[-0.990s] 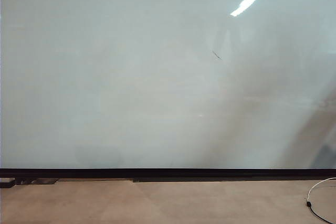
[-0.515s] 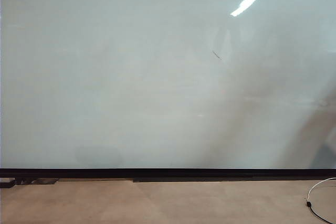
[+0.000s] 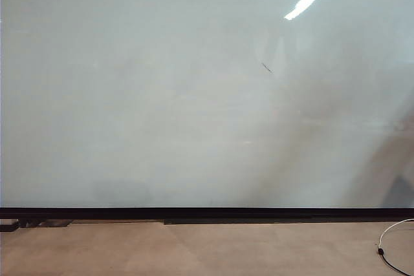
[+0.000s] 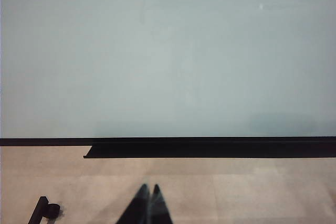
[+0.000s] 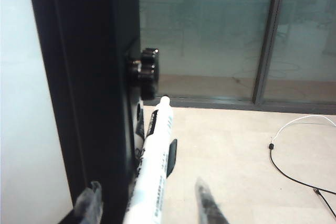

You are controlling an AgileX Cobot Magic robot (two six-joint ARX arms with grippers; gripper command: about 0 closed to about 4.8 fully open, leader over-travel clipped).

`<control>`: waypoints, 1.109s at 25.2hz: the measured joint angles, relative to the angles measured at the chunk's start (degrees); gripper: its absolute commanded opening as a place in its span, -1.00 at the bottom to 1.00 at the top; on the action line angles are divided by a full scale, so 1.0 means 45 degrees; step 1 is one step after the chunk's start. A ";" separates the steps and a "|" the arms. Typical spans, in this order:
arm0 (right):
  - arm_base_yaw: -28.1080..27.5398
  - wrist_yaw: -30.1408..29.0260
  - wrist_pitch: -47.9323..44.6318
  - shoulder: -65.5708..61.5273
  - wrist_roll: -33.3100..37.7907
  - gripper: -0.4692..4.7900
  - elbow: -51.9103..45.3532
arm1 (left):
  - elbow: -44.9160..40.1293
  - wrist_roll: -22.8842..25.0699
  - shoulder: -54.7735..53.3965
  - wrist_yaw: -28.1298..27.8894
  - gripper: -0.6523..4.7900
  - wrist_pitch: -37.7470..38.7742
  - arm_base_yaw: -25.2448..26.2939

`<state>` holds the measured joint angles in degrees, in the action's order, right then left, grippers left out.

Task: Pick up the pen on the shelf to the right of the whiteboard and draw a triangle.

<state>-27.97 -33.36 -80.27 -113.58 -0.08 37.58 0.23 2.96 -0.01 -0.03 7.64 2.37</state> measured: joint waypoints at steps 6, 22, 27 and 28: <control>0.0000 -0.0005 -0.0005 -0.0029 0.0000 -0.06 0.0024 | 0.0000 0.0000 0.0000 0.0000 -0.78 0.0000 0.0000; 0.0243 -0.0267 0.0005 -0.0248 -0.0287 -0.07 0.0146 | 0.0000 0.0000 0.0000 0.0000 -0.78 -0.0005 0.0000; 0.0243 -0.0262 0.0000 -0.0248 -0.0291 -0.07 0.0160 | 0.0000 0.0000 0.0000 0.0000 -0.78 -0.0005 0.0000; 0.0238 -0.0262 0.0000 -0.0248 -0.0291 -0.07 0.0165 | 0.0000 0.0000 0.0000 0.0000 -0.78 -0.0005 0.0000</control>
<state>-26.89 -34.54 -80.27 -114.69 -1.39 38.33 0.23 2.96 -0.01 -0.03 7.62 2.37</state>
